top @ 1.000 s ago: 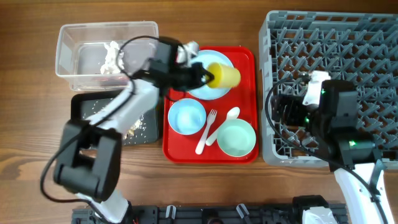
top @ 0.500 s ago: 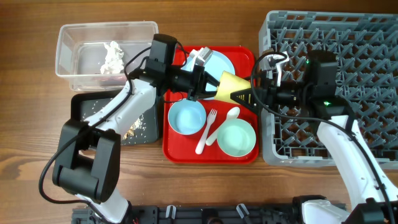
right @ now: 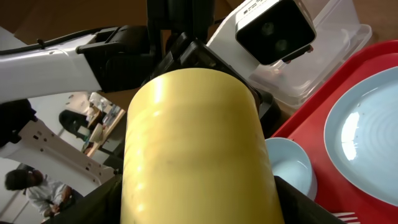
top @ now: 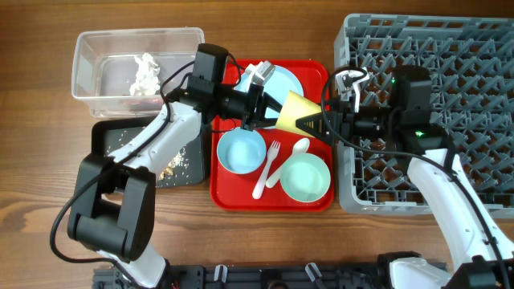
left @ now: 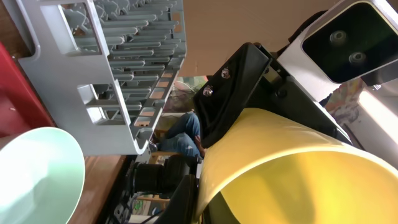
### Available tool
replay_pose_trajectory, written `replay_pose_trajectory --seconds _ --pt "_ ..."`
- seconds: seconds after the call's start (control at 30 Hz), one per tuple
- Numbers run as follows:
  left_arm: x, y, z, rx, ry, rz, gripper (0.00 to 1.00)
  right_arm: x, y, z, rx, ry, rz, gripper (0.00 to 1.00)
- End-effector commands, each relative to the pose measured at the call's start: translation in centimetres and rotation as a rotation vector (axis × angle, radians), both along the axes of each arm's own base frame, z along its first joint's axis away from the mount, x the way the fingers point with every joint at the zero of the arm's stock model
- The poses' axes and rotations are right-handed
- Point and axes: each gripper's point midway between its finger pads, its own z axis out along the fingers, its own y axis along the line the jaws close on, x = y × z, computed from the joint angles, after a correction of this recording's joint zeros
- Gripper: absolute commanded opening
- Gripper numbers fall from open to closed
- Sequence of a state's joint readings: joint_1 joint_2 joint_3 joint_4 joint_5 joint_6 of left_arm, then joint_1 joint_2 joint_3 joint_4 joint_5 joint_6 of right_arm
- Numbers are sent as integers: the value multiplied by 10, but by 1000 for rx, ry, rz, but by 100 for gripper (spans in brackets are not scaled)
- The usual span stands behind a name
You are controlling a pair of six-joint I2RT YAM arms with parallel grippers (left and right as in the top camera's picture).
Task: Sort waste into correct bins and load items into the dishwasher rack
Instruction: 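Carry the yellow cup with the right gripper and place it in the rack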
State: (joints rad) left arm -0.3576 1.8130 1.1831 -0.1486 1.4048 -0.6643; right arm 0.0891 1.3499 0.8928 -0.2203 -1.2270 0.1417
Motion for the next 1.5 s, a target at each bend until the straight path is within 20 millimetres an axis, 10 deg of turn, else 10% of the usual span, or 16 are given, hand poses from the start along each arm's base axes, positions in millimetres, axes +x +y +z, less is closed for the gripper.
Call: replay_pose_trajectory --seconds 0.0,0.3,0.47,0.67,0.9,1.2,1.47 --pt "2 0 3 -1 -6 6 4 -1 3 6 16 -17 27 56" --pt "34 6 -37 199 -188 174 38 23 -16 -30 -157 85 -187 31" --pt "43 87 -105 748 -180 367 48 32 -62 -44 -396 231 -414 28" --pt "34 157 -47 974 -367 536 52 23 -189 11 -712 395 -853 25" --pt "33 158 -35 959 -396 556 51 -9 -337 3 -909 796 -1185 23" --pt "33 158 -35 959 -395 556 52 -28 -429 -53 -930 1115 -1375 21" --pt "33 158 -35 959 -395 556 53 -41 -440 -100 -935 1286 -1323 22"
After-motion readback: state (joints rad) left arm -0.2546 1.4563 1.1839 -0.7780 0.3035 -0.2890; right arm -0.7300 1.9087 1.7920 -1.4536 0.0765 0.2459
